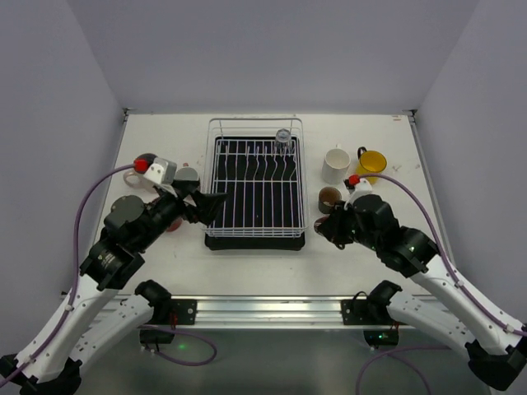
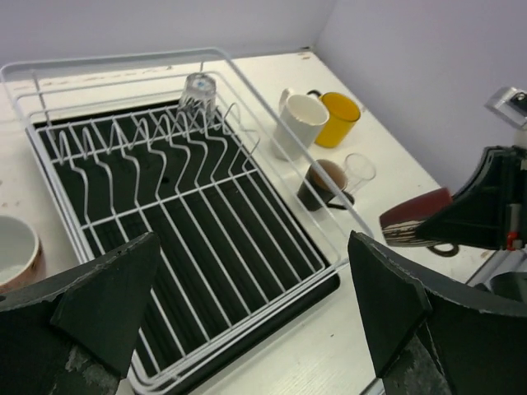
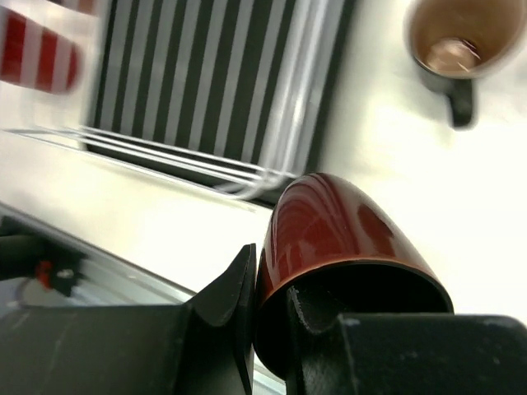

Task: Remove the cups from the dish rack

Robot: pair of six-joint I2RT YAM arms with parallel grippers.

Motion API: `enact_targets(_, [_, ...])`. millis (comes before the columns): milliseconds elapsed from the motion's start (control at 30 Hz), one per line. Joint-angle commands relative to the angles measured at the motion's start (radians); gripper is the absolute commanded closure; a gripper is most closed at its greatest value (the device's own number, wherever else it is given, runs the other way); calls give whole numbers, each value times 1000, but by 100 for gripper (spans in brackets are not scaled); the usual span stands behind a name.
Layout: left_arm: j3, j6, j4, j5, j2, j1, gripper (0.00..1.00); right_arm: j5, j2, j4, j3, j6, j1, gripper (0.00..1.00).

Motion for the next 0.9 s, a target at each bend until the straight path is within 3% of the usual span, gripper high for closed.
enact_targets(0, [-74, 94, -88, -92, -50, 1, 0, 125, 2, -156, -11, 8, -2, 100])
enact_targets(233, [-144, 107, -72, -144, -88, 1, 0, 201, 207, -107, -41, 26, -1, 100])
enact_targets(467, [-151, 114, -82, -146, -110, 3, 0, 200, 414, 47, -49, 23, -1, 100])
enact_targets(767, [-153, 118, -88, -131, -100, 3, 0, 188, 542, 126, -74, 36, -1, 100])
enact_targets(867, [-153, 118, -88, -131, -97, 3, 0, 188, 549, 126, -74, 37, -2, 89])
